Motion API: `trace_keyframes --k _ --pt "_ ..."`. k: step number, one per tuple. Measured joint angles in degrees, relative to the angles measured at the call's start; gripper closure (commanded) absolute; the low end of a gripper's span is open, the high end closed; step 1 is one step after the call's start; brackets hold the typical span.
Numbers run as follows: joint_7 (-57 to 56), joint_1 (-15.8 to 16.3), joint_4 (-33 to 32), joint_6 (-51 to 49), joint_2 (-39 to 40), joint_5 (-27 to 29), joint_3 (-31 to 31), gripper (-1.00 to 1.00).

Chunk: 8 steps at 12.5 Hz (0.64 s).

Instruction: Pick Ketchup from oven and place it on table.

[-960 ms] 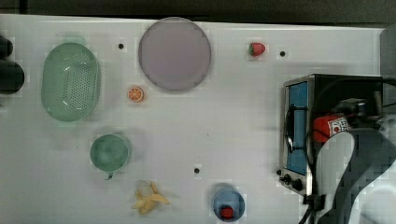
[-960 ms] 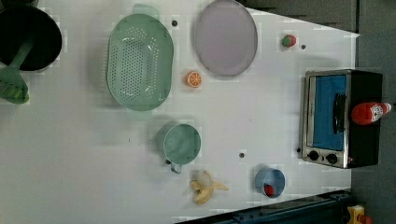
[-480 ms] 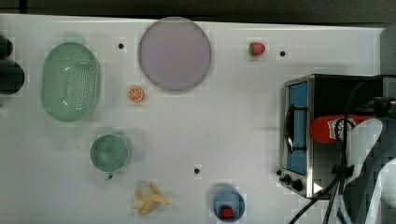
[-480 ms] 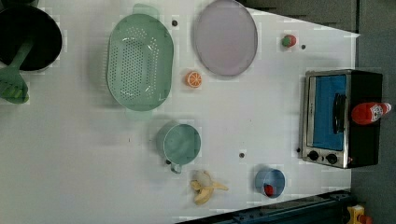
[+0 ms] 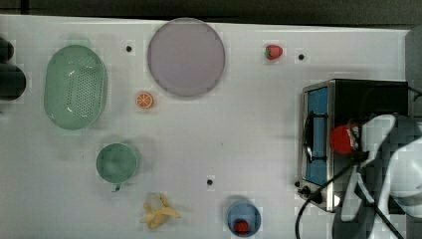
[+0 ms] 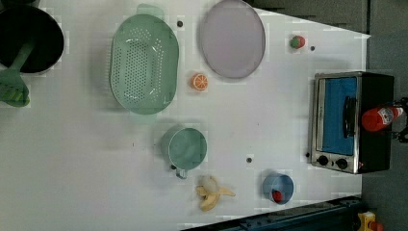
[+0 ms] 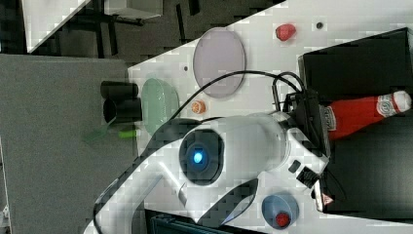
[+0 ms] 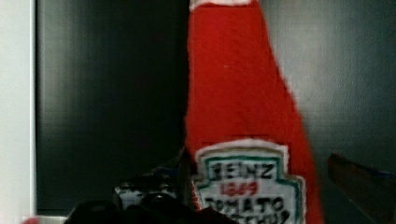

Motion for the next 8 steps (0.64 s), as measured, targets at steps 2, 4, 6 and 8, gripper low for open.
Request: trace_keyframes --k 2,4,6,8 --pt "0.0 0.4 0.0 -1.1 1.0 1.3 0.1 -1.00" --pt "0.0 -0.3 0.3 0.9 2.2 0.8 0.7 -0.68" --pt "0.0 -0.1 2.0 0.3 3.2 1.6 0.0 -0.27" --pt "0.0 0.0 2.6 0.5 3.1 1.2 -0.1 -0.27"
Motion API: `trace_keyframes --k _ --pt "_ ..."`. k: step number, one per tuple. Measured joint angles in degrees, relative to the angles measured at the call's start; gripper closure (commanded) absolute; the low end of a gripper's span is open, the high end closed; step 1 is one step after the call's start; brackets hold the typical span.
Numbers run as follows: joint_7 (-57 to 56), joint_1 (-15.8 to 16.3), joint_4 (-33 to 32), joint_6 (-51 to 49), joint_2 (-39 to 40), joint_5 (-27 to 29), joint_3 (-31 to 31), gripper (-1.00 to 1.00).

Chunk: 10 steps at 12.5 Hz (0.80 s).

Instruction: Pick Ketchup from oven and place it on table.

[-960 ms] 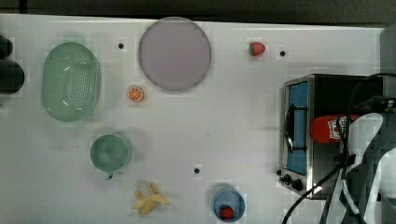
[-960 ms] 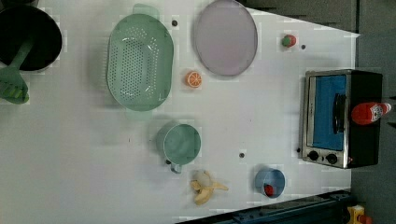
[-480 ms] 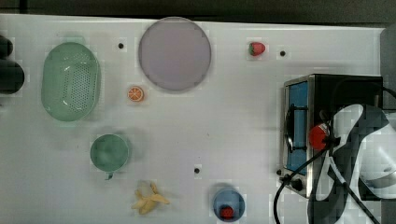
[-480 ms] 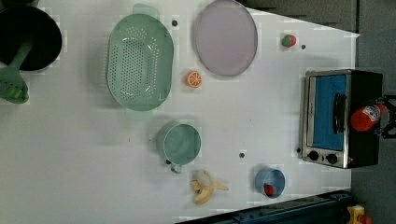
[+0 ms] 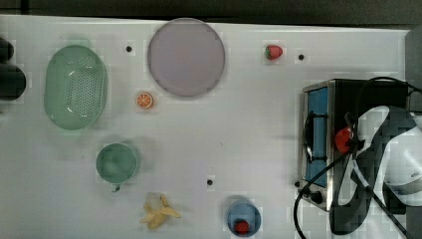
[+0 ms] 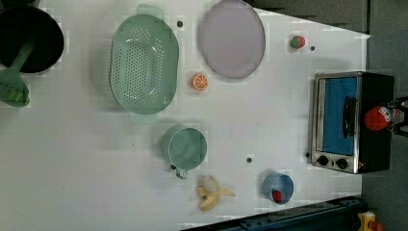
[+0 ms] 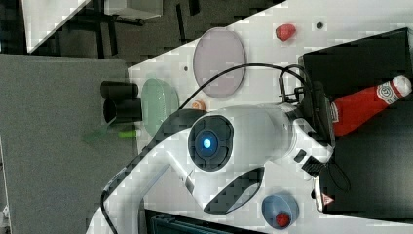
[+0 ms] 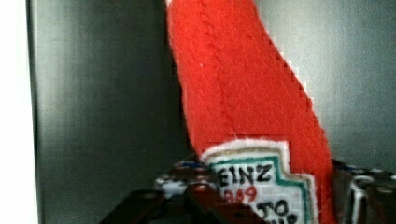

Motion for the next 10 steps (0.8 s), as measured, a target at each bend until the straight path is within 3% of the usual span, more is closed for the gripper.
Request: trace_keyframes --k 3,6,10 --pt "0.0 0.0 0.2 -0.8 -0.4 0.8 0.6 -0.27" --pt "-0.1 1.2 2.6 -0.8 -0.6 -2.8 0.6 -0.27" --pt "-1.3 3.6 8.0 -14.3 -4.6 -5.3 0.6 -0.27"
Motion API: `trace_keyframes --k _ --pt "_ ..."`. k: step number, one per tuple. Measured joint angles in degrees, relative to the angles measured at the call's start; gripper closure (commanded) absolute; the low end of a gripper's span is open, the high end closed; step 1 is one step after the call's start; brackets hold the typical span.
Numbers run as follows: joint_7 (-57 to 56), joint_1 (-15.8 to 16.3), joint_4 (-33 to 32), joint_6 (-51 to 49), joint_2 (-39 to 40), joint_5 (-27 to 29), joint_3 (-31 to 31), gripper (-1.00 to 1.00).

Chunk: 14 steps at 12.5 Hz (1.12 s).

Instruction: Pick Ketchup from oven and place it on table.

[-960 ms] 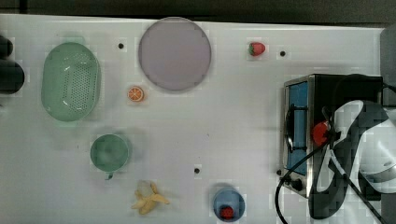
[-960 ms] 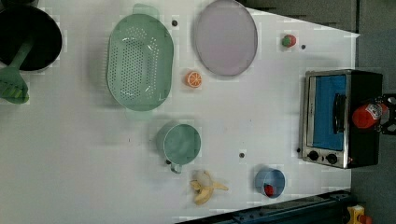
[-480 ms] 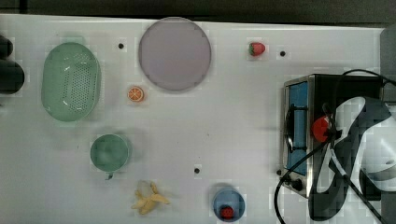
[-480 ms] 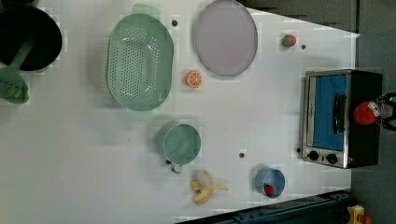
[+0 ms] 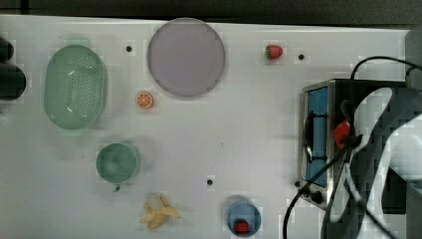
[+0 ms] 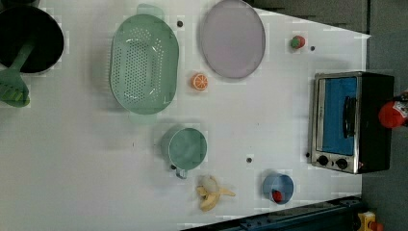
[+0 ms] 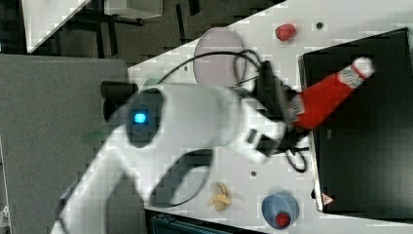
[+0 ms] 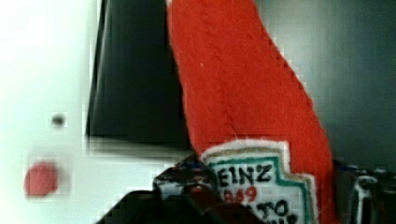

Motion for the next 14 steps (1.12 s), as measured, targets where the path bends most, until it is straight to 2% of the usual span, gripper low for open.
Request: trace_keyframes --k 2,5,7,9,11,14 --pt "0.0 1.4 2.5 -5.6 -5.4 -2.3 2.2 -0.27" --pt "0.0 6.2 3.8 -11.8 -13.3 -2.6 6.1 -0.27" --pt "-0.1 7.4 5.1 -11.9 -15.0 -3.0 11.6 -0.27" --pt "-0.1 10.6 5.0 -12.7 -15.0 -4.8 15.3 -0.27" --pt "-0.1 13.1 2.9 -12.2 -14.6 -8.2 19.4 -0.27" --pt "-0.1 13.9 -5.2 -9.6 -13.9 -9.8 24.5 -0.27"
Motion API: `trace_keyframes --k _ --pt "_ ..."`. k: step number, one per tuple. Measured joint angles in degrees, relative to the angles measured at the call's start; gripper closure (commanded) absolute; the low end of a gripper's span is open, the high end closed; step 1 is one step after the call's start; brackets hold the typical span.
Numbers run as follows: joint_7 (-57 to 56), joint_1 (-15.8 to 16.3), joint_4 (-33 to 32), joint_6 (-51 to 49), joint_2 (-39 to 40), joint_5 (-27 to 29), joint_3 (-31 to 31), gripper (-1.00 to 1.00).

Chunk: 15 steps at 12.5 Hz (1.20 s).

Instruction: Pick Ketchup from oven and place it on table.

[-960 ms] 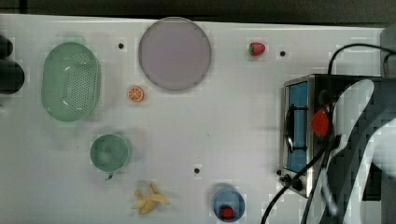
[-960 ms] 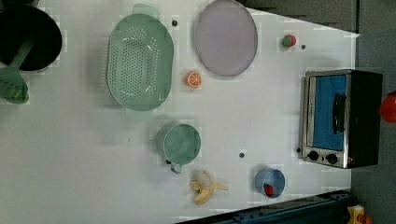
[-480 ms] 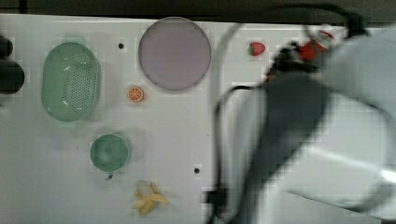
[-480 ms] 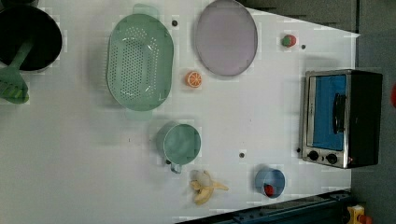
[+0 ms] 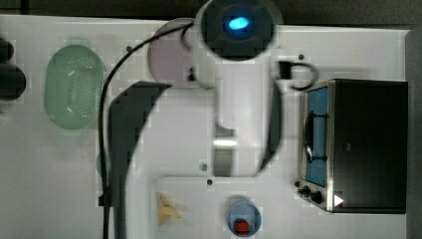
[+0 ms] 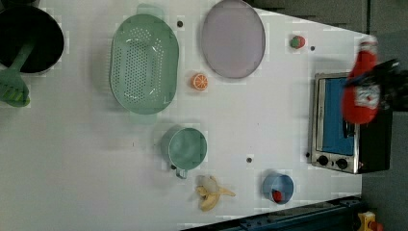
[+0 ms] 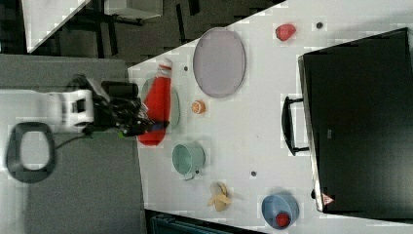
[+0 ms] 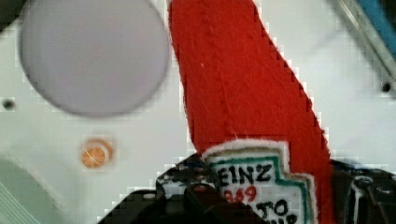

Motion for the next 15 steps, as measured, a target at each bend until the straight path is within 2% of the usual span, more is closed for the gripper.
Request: trace_keyframes --k 4,7,10,11,14,15 --pt "0.6 1.4 -13.9 13.2 2.5 -0.8 0.1 -0.27" --pt "0.7 0.2 -22.4 22.5 3.2 -1.0 -1.0 -0.27" --pt "0.7 -0.3 -26.1 29.0 7.4 -1.1 -2.6 -0.27" --pt "0.7 -0.8 -25.7 31.8 10.4 -0.1 -2.2 -0.33" --pt "0.7 -0.5 -27.4 35.1 17.1 -0.9 -1.5 -0.96" --pt "0.7 -0.5 -28.2 36.6 18.4 -0.7 -1.1 -1.00"
